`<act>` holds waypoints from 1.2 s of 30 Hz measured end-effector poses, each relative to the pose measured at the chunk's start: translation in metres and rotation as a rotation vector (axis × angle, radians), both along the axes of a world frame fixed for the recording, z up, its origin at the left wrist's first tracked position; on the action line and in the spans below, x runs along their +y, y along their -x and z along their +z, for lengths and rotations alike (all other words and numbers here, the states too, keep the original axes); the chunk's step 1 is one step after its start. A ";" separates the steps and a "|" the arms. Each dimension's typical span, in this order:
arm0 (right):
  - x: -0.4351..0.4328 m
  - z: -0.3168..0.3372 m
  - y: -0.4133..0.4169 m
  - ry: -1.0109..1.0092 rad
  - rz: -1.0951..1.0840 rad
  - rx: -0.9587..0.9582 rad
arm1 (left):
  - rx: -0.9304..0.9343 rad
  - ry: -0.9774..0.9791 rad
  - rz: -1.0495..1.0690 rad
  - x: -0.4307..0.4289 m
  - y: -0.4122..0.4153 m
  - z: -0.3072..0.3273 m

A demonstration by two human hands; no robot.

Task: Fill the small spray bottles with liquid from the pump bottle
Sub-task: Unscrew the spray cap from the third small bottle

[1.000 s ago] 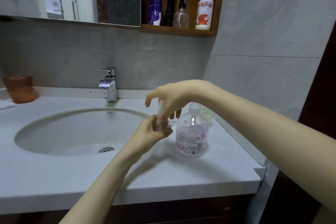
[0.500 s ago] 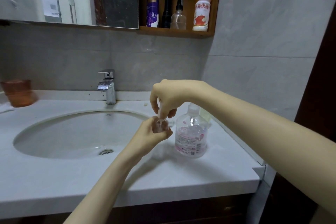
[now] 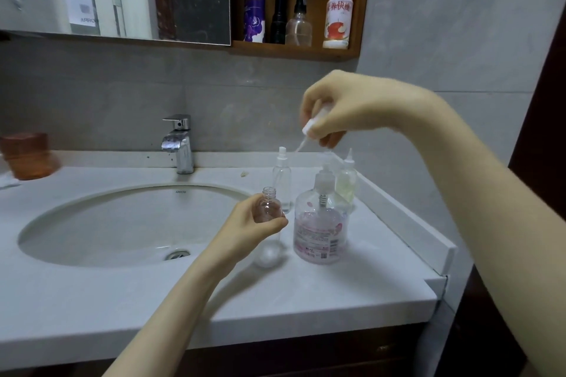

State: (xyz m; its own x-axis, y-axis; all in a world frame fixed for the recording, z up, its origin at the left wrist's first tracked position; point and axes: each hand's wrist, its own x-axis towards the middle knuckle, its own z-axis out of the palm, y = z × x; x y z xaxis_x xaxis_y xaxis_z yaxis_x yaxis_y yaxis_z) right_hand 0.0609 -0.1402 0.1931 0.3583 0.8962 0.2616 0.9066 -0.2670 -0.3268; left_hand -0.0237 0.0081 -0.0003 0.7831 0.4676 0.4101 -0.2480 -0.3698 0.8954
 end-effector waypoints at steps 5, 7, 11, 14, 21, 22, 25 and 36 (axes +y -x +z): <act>-0.057 -0.043 0.003 -0.414 -0.122 0.202 | 0.017 -0.022 0.012 0.000 0.001 0.000; -0.075 -0.074 0.008 -0.605 -0.188 0.301 | 0.019 -0.016 0.011 0.000 0.002 0.000; -0.087 -0.143 0.008 -0.861 -0.477 0.356 | 0.021 -0.034 0.009 0.000 0.002 0.000; -0.075 -0.183 -0.009 -0.870 -0.608 0.299 | 0.027 -0.042 0.006 0.000 0.000 0.001; -0.046 -0.221 -0.048 -0.324 -0.676 0.128 | 0.112 0.018 -0.008 -0.001 -0.004 0.003; -0.045 -0.223 -0.050 -0.253 -0.674 0.100 | 0.118 0.020 0.005 -0.001 -0.006 0.006; -0.043 -0.217 -0.052 -0.143 -0.652 0.008 | 0.136 -0.015 0.051 -0.003 -0.010 0.022; -0.009 -0.113 -0.037 -0.638 -0.072 0.264 | 0.042 -0.324 0.123 -0.015 -0.032 0.057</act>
State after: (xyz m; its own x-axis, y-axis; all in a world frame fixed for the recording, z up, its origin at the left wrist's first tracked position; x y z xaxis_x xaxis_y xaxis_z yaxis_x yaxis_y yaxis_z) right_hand 0.0981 -0.1488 0.0797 0.5350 0.5683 0.6252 0.7623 -0.0057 -0.6471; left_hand 0.0086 -0.0071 0.0570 0.7482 0.4100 0.5215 -0.1497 -0.6615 0.7348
